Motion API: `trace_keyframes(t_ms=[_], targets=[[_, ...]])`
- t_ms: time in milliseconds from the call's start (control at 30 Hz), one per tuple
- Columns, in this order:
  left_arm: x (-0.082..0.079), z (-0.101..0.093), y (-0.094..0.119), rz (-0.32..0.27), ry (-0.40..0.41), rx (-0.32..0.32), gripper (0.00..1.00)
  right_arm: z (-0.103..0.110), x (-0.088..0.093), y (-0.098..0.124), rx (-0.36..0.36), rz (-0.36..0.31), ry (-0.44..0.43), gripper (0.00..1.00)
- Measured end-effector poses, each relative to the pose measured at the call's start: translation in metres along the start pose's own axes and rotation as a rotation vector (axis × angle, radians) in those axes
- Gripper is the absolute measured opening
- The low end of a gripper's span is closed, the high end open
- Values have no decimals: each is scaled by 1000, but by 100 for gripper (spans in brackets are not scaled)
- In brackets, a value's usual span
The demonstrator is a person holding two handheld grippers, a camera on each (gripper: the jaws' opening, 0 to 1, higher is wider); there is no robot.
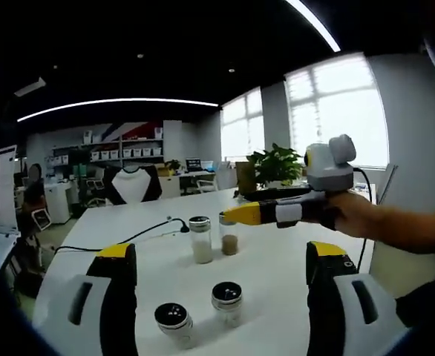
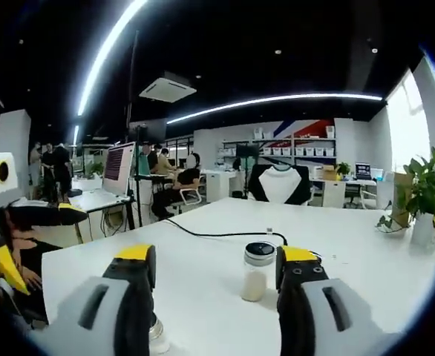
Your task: Rotate the seasoning bottle until the label or dispensing opening points toward the visible target arrow and the bottle remains upright within the marked orientation range
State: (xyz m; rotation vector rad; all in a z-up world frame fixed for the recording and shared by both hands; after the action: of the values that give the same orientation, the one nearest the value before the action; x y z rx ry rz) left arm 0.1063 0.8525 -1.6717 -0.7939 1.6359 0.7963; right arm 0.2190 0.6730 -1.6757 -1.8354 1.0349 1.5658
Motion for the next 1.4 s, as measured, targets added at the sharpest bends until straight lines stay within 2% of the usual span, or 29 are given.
trace_keyframes(t_ms=[33,100,300,367,467,567,767,933,1033,1200,1233,1333,1400], targets=[[-1,0,0,14,-20,3,100,-3,2,-5,-4,10,-24,63],[-6,0,1,4,-48,6,100,-6,2,-11,4,0,-69,62],[-18,2,-5,-32,1,35,100,-13,13,-32,37,19,-82,60],[-22,2,-6,-21,2,39,100,-14,21,-37,52,52,-53,59],[-32,4,-1,-37,-55,12,100,-16,36,-50,52,106,2,57],[-36,8,4,-48,-52,-7,100,-21,44,-64,45,114,-6,55],[-32,14,18,-49,0,-47,100,-33,56,-86,54,137,-40,53],[-20,19,24,-26,62,-59,99,-38,68,-101,71,169,-95,49],[-21,23,26,-79,118,-63,97,-39,71,-108,96,184,-75,49],[-19,30,26,-73,137,-59,97,-39,76,-122,111,215,-87,47],[-18,31,25,-72,141,-59,97,-39,76,-124,123,222,-68,46],[-16,34,25,-68,152,-61,93,-41,77,-128,134,208,-82,46],[-15,36,25,-92,180,-60,92,-43,78,-128,140,195,-94,43]])
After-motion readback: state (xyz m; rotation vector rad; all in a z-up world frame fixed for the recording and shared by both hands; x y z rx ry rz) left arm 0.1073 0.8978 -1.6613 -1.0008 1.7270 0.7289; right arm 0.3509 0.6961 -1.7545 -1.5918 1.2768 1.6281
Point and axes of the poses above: the point that each gripper's makers call its tool centre point, and the gripper's own axes: y roughly backward along the fingers, z roughly to its left, x roughly out of its underside, the point moved 8 cm from there along y, roughly backward along the fingers, and after that the axes turned 12 degrees about y, right-handed, at the moved point
